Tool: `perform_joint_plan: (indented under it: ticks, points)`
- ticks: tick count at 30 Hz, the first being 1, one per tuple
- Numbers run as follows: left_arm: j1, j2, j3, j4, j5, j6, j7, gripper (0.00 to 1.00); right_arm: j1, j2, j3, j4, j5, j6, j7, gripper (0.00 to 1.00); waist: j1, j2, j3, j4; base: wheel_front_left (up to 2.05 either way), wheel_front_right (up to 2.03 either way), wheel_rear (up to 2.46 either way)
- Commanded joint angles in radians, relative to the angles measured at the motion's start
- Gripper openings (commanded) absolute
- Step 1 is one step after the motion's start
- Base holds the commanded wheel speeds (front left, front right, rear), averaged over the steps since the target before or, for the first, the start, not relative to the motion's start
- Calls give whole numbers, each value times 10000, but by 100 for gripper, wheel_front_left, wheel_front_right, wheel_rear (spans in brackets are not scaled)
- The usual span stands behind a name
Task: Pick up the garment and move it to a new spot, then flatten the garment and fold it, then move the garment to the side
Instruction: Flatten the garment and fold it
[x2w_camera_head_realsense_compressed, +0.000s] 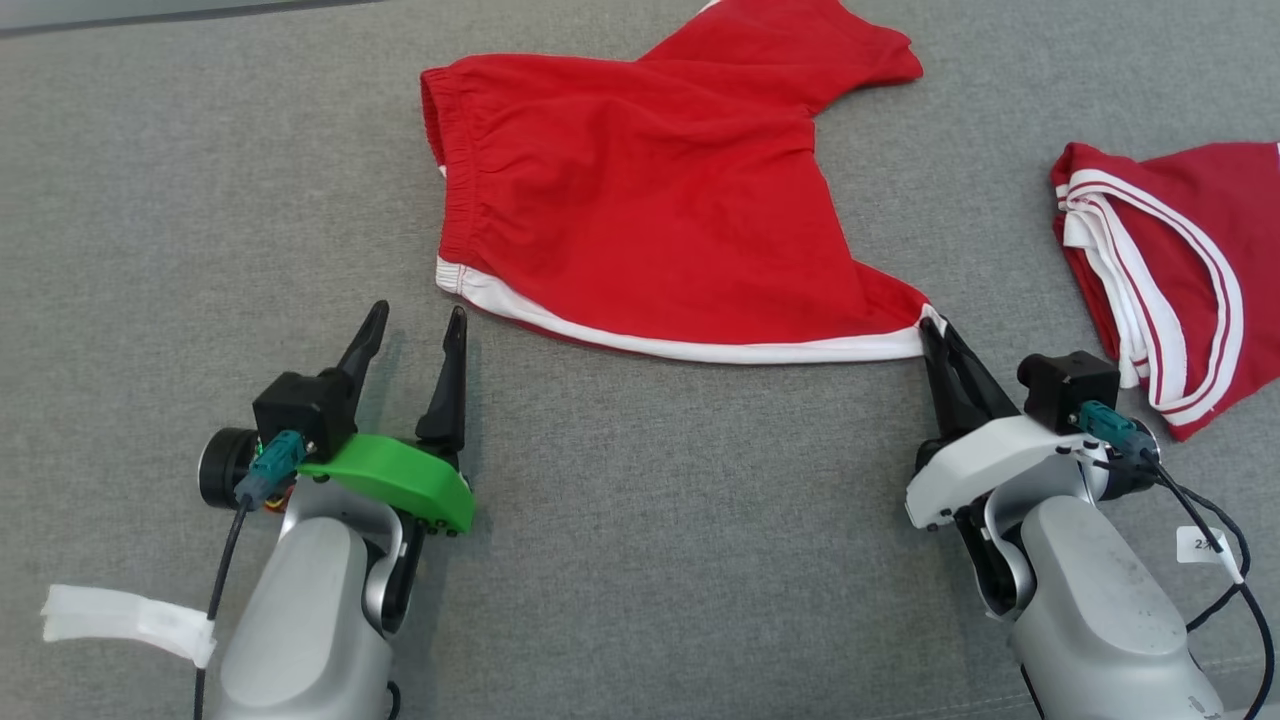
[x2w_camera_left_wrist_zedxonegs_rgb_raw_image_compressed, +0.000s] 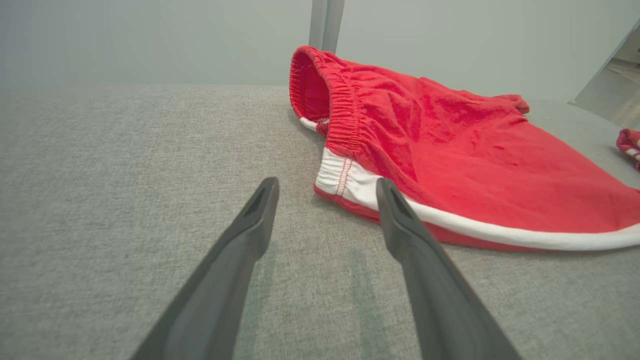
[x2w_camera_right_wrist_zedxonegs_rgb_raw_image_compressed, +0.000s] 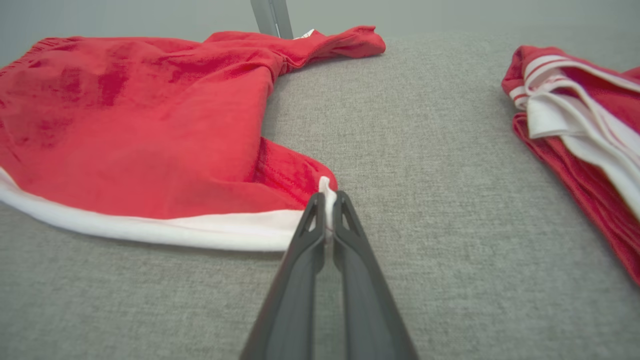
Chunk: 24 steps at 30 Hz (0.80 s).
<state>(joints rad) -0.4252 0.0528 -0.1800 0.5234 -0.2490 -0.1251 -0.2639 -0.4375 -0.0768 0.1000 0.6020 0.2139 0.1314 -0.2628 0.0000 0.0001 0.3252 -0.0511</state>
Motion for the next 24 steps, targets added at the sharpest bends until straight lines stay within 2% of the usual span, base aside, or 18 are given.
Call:
perform_joint_plan:
  ticks: [1,14,16,18,21,22,23,24]
  points:
    - [-370,184,-6,265,22,-52,1,100,-101,1,3,-99,59,-16,-24,0,0,-1,319,-289,0,0,0]
    - [-1133,792,-937,563,-1034,-64,0,100,-200,116,105,-448,90,-16,-24,0,0,-1,732,-599,0,0,0]
    - [-1051,812,-1048,484,-1103,-64,0,87,-221,136,93,-469,89,-16,-23,0,0,-1,731,-598,0,0,0]
    - [-966,828,-1119,427,-1208,-65,0,82,-229,140,66,-478,80,-16,-23,0,0,-1,719,-582,0,0,0]
    - [-915,864,-1251,407,-1246,-65,0,84,-245,143,61,-480,60,-16,-23,0,0,-1,730,-559,0,0,0]
    - [-891,846,-1397,423,-1285,-65,0,76,-261,140,69,-484,41,-16,-24,0,0,-1,743,-550,0,0,0]
    - [-900,861,-1482,431,-1326,-65,0,59,-276,133,66,-487,29,-16,-24,0,0,-1,757,-540,0,0,0]
    - [-926,893,-1509,414,-1369,-65,0,47,-287,129,56,-487,24,-16,-24,0,0,-1,762,-529,0,0,0]
